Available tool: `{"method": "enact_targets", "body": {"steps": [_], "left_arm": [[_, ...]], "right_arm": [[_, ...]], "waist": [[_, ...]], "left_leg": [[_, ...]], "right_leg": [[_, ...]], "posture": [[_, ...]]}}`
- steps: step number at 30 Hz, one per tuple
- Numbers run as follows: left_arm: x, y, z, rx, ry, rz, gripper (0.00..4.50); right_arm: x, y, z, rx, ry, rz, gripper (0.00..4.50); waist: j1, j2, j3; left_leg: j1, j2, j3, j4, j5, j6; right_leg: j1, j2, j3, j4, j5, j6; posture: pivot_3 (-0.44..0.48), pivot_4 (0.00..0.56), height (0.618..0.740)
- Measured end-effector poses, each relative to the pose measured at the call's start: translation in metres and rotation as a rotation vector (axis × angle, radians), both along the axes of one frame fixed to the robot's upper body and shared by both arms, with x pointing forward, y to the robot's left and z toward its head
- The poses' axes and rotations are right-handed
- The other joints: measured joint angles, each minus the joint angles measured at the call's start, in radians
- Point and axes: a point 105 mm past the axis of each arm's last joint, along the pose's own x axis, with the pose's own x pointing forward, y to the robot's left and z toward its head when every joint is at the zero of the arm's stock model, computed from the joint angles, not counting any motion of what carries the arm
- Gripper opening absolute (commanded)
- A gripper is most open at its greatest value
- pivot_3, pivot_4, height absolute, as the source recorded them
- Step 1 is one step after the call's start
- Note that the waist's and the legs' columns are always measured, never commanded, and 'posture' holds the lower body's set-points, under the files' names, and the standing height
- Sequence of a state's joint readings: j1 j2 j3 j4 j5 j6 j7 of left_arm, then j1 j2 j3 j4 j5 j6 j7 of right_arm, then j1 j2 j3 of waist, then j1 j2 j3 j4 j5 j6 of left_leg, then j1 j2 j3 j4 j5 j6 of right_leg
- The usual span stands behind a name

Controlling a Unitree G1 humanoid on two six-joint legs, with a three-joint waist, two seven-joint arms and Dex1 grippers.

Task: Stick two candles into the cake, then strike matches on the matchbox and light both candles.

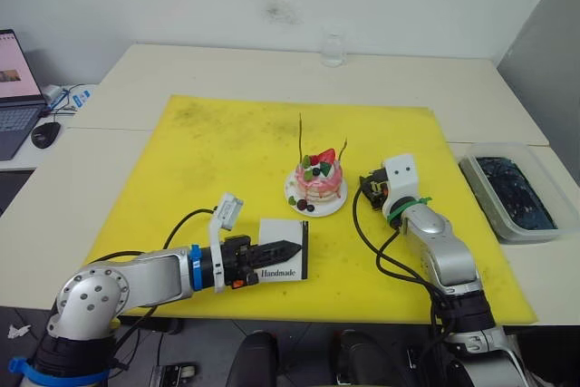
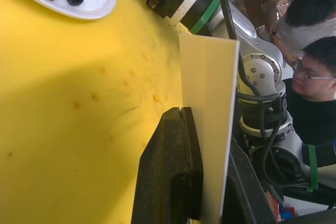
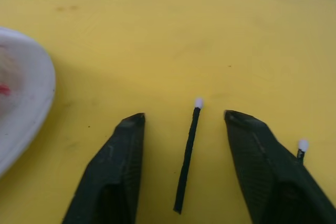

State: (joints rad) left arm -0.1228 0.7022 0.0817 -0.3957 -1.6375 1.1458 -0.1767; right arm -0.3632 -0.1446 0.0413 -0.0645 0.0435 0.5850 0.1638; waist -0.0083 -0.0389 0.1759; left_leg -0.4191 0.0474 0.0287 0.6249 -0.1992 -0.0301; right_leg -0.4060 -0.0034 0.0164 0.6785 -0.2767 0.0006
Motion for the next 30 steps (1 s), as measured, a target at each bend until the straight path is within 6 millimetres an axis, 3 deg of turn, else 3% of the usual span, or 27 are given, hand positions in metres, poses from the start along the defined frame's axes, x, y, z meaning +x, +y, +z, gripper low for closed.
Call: {"method": "enact_targets", "body": {"steps": [4,16,20,24,30], "left_arm": [[0.0,-0.001,0.0,0.0,-0.002,-0.004,0.0],[0.001,-0.002,0.001,-0.001,-0.007,-0.005,0.0],[0.001,-0.002,0.001,0.0,-0.007,-0.006,0.0],[0.0,0.0,0.002,0.005,-0.007,-0.011,0.0],[-0.002,-0.001,0.002,0.001,-0.004,-0.03,0.0]], "right_arm": [[0.0,-0.002,-0.001,0.037,0.021,-0.028,0.03],[-0.009,-0.002,0.004,0.096,0.036,-0.041,0.03],[-0.021,0.001,0.017,0.093,0.024,0.014,0.03],[-0.053,-0.001,0.027,0.059,0.021,0.122,0.03],[-0.11,0.013,0.006,0.052,0.113,0.363,0.03]], "waist": [[0.0,0.0,0.0],[0.0,0.0,0.0],[0.0,0.001,0.0],[0.005,0.0,0.0],[0.003,0.001,0.0]], "left_leg": [[0.0,0.0,0.0,0.0,0.0,0.0],[0.0,0.0,0.0,0.0,0.0,0.0],[0.0,0.0,0.0,0.0,0.0,0.0],[-0.001,0.0,0.0,-0.001,0.0,0.0],[0.0,0.0,0.0,-0.002,-0.001,-0.001]], "right_leg": [[0.0,0.0,0.0,0.0,0.0,0.0],[0.0,0.0,0.0,0.0,0.0,0.0],[0.0,0.0,0.0,0.0,0.0,0.0],[0.0,0.0,-0.001,-0.001,-0.001,0.001],[-0.001,-0.001,-0.001,-0.001,-0.003,-0.001]], "posture": [[0.0,0.15,0.74],[0.0,0.15,0.74],[0.0,0.15,0.74],[0.0,0.15,0.74],[0.0,0.15,0.74]]}}
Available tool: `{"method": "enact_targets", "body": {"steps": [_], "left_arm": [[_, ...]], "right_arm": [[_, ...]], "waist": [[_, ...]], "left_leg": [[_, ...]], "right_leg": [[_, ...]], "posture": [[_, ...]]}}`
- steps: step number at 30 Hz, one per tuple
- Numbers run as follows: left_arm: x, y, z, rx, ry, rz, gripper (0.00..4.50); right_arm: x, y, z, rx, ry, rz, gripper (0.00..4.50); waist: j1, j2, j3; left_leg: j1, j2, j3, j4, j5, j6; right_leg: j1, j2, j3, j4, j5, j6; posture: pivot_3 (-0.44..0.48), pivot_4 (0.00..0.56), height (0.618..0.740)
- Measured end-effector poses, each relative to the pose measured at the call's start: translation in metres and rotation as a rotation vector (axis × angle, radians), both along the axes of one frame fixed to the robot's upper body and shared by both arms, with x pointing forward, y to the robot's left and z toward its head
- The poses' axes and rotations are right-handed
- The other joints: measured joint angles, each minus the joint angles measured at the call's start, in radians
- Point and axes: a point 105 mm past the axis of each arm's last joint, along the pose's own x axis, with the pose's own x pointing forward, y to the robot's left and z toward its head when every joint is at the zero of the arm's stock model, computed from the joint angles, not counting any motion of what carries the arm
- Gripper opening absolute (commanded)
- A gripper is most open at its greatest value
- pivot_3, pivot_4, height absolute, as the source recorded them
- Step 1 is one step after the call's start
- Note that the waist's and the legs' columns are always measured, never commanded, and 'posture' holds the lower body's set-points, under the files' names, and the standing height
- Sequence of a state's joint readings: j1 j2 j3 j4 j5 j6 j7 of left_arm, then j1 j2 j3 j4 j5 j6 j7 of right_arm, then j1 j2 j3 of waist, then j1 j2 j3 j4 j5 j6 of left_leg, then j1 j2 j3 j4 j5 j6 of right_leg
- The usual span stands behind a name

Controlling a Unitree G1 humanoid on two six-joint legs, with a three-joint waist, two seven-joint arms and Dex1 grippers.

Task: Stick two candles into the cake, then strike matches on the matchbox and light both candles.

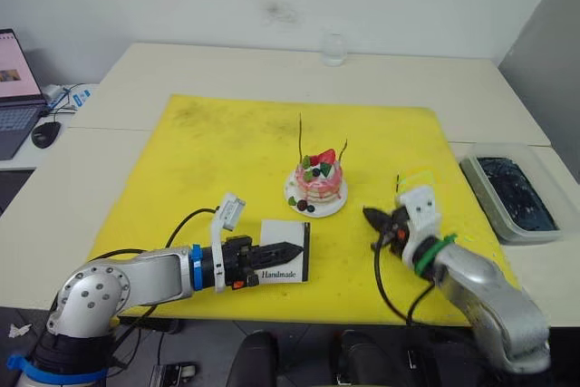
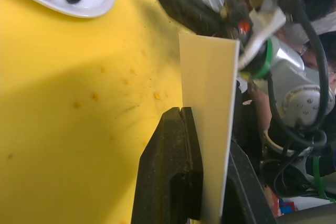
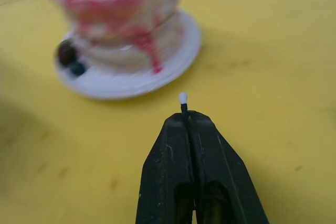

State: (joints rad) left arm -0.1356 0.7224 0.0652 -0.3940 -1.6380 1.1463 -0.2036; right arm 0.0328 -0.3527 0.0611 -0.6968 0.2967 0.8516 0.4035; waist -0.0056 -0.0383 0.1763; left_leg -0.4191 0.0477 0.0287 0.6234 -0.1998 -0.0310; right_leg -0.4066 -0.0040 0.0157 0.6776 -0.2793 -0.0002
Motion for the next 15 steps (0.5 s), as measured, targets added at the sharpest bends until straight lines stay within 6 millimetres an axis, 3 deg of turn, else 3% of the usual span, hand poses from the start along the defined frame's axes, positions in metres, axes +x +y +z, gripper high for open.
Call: {"method": "enact_targets", "body": {"steps": [11,12,13,15], "left_arm": [[0.003,-0.002,0.002,0.008,-0.021,-0.019,0.0],[0.003,-0.002,0.002,0.008,-0.021,-0.02,0.0],[0.003,-0.002,0.002,0.008,-0.021,-0.02,0.0],[0.003,-0.002,0.002,0.008,-0.021,-0.02,0.0]], "right_arm": [[0.0,0.001,-0.022,-0.001,-0.057,-0.015,0.03],[0.0,0.002,-0.023,0.004,-0.063,-0.011,0.42],[0.0,0.002,-0.023,0.005,-0.066,-0.009,0.44],[0.001,0.002,-0.024,0.003,-0.078,-0.005,0.93]], "waist": [[-0.002,0.0,0.0],[-0.002,0.0,0.0],[-0.002,0.0,0.0],[-0.002,0.0,0.0]], "left_leg": [[0.0,0.0,0.001,0.0,0.0,-0.001],[0.0,0.0,0.001,0.0,0.0,-0.001],[0.0,0.0,0.0,0.0,-0.001,-0.001],[0.0,0.0,0.0,0.0,-0.001,-0.001]], "right_leg": [[0.0,0.0,0.0,-0.001,-0.002,-0.003],[0.0,0.0,0.0,-0.001,-0.001,-0.002],[0.0,0.0,0.0,-0.001,-0.001,-0.002],[0.0,0.0,0.0,0.0,-0.001,-0.002]], "posture": [[0.0,0.15,0.74],[0.0,0.15,0.74],[0.0,0.15,0.74],[0.0,0.15,0.74]]}}
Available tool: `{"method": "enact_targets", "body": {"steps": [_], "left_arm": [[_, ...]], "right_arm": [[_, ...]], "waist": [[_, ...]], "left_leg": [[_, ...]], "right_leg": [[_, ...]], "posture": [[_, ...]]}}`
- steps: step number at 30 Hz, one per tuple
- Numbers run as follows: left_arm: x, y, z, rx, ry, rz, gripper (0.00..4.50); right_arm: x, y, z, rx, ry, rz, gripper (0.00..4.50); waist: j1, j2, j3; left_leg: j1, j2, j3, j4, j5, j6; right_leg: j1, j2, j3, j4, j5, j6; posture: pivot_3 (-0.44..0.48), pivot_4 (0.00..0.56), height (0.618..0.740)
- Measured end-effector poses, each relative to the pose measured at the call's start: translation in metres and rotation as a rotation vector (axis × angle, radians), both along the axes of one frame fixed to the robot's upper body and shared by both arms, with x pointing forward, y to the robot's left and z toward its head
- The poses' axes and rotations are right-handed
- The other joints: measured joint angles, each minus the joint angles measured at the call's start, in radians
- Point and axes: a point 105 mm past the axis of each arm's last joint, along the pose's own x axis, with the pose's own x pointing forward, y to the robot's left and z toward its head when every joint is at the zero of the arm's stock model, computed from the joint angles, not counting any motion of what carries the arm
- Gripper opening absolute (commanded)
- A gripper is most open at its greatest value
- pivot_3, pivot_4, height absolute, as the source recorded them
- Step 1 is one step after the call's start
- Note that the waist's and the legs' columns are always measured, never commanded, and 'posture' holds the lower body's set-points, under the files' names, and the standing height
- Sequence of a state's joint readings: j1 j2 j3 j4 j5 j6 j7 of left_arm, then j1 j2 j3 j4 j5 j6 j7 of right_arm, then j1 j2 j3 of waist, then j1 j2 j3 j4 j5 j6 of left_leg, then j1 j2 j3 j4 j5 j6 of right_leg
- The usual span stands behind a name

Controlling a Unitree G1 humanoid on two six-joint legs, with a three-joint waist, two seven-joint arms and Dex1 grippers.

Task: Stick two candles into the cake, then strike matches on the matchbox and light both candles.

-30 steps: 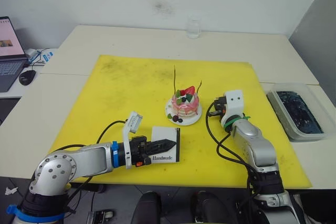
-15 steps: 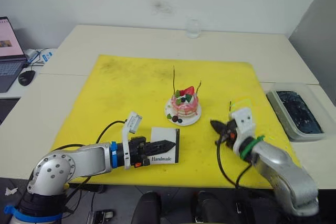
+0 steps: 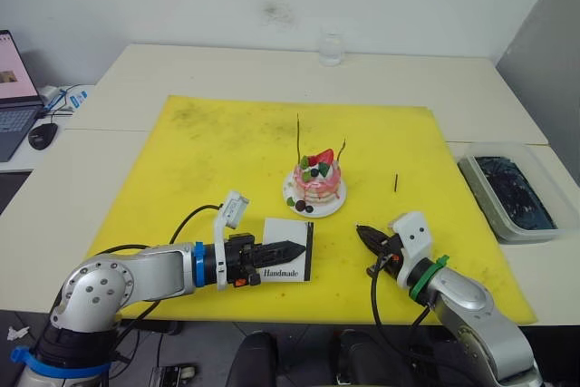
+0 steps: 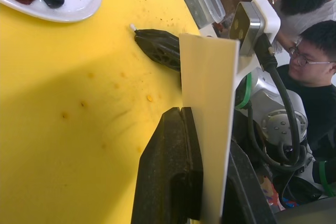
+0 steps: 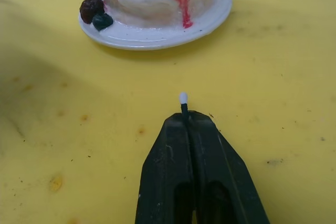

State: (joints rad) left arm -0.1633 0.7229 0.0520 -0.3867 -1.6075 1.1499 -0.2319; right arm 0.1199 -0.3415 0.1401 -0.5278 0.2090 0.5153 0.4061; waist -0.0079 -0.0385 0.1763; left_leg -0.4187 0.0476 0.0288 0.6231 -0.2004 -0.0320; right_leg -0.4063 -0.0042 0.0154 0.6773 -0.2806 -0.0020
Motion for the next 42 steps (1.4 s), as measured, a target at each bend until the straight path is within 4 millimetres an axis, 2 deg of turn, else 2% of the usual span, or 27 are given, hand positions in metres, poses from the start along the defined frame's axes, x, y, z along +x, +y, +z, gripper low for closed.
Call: {"method": "enact_targets", "body": {"steps": [1,36,39,41,42], "left_arm": [[0.0,0.0,0.0,0.0,0.0,0.0,0.0],[0.0,0.001,-0.002,0.008,0.003,0.006,0.0],[0.0,0.0,-0.003,0.009,0.002,0.005,0.0],[0.0,0.0,-0.003,0.01,0.004,0.002,0.0],[0.0,0.0,-0.003,0.01,0.004,0.001,0.0]], "right_arm": [[0.001,-0.001,-0.001,-0.005,-0.005,0.0,1.29],[-0.002,0.006,-0.006,-0.096,-0.11,0.066,1.29],[-0.001,0.007,-0.007,-0.106,-0.109,0.074,0.74],[-0.001,0.01,-0.007,-0.11,-0.11,0.083,0.07],[0.0,0.01,-0.007,-0.116,-0.113,0.083,0.03]], "waist": [[0.0,0.0,0.0],[0.001,-0.001,0.0],[0.001,-0.001,-0.001],[0.0,-0.001,-0.001],[0.0,-0.001,-0.001]], "left_leg": [[0.0,0.0,0.0,0.0,0.0,0.0],[0.002,0.0,0.0,0.001,0.0,0.0],[0.002,0.0,0.0,0.001,0.0,0.0],[0.002,0.0,0.0,0.001,0.0,0.0],[0.002,0.0,0.0,0.001,0.0,0.0]], "right_leg": [[0.0,0.0,0.0,0.0,0.0,0.0],[0.001,0.0,0.0,0.002,-0.001,-0.001],[0.001,0.0,0.001,0.002,-0.001,-0.001],[0.001,0.0,0.001,0.002,-0.001,-0.001],[0.001,0.0,0.001,0.002,0.0,-0.001]], "posture": [[0.0,0.15,0.74],[0.0,0.15,0.74],[0.0,0.15,0.74],[0.0,0.15,0.74],[0.0,0.15,0.74]]}}
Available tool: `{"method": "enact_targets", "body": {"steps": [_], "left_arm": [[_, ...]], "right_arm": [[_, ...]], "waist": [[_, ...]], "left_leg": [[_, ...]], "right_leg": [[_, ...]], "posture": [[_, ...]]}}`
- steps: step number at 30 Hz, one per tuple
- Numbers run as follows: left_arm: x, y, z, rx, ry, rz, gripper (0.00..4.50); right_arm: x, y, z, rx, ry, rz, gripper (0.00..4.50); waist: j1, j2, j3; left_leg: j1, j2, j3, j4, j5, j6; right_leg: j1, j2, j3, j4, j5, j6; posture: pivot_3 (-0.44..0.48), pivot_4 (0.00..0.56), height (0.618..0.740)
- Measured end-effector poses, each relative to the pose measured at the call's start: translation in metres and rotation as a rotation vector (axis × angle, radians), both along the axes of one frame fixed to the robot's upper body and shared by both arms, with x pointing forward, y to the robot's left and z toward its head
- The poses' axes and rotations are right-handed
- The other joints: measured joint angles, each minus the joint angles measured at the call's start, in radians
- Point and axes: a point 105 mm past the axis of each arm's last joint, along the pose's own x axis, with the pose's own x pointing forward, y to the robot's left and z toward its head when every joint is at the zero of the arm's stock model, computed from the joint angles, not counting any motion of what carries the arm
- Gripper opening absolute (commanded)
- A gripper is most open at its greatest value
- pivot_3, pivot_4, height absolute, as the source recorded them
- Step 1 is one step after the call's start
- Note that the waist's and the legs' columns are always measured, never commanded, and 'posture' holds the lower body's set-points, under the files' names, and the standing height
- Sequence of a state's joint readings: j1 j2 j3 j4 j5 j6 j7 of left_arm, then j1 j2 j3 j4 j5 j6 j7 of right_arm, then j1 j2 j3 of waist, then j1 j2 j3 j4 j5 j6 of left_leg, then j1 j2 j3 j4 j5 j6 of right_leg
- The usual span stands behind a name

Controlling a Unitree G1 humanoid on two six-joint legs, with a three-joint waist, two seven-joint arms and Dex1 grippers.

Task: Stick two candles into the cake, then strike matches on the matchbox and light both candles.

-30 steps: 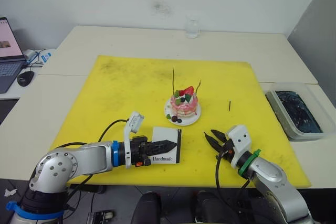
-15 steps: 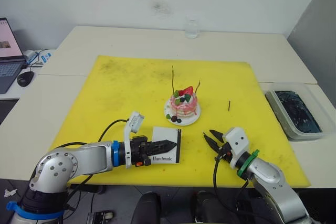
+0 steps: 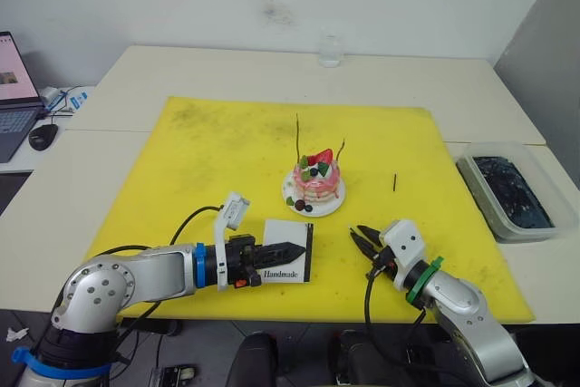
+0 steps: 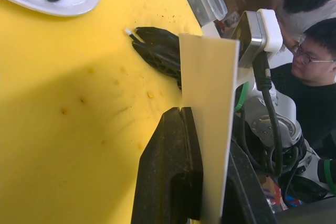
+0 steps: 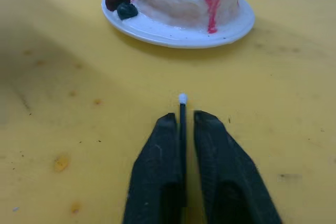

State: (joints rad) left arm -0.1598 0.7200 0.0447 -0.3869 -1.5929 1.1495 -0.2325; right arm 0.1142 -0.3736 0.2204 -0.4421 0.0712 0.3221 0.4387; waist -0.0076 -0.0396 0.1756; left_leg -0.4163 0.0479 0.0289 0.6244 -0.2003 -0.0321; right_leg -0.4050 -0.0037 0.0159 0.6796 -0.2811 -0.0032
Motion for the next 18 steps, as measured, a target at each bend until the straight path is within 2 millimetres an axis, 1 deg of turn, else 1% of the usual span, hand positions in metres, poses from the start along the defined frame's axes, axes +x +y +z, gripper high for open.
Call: {"method": "enact_targets", "body": {"steps": [12,15,18], "left_arm": [[0.0,-0.001,0.0,-0.004,0.0,0.0,0.0],[0.003,-0.005,0.001,-0.005,-0.018,-0.008,0.0],[0.01,-0.014,0.004,-0.001,-0.065,-0.014,0.0]], "right_arm": [[-0.001,-0.002,0.001,0.016,0.009,-0.015,0.03],[-0.002,-0.006,0.006,0.02,0.017,-0.017,0.03],[-0.003,-0.012,0.021,0.007,-0.01,-0.003,0.03]], "waist": [[0.001,0.0,0.0],[0.003,0.0,0.0],[0.005,0.0,0.0]], "left_leg": [[0.0,0.0,0.0,0.001,0.0,0.0],[-0.001,-0.001,0.0,0.001,0.0,0.0],[-0.001,-0.001,0.0,0.001,0.0,0.0]], "right_leg": [[0.0,0.0,0.0,0.0,0.0,0.0],[0.0,0.0,0.0,0.0,0.002,0.003],[0.0,0.0,0.0,0.0,0.002,0.004]], "posture": [[0.0,0.15,0.74],[0.0,0.15,0.74],[0.0,0.15,0.74]]}}
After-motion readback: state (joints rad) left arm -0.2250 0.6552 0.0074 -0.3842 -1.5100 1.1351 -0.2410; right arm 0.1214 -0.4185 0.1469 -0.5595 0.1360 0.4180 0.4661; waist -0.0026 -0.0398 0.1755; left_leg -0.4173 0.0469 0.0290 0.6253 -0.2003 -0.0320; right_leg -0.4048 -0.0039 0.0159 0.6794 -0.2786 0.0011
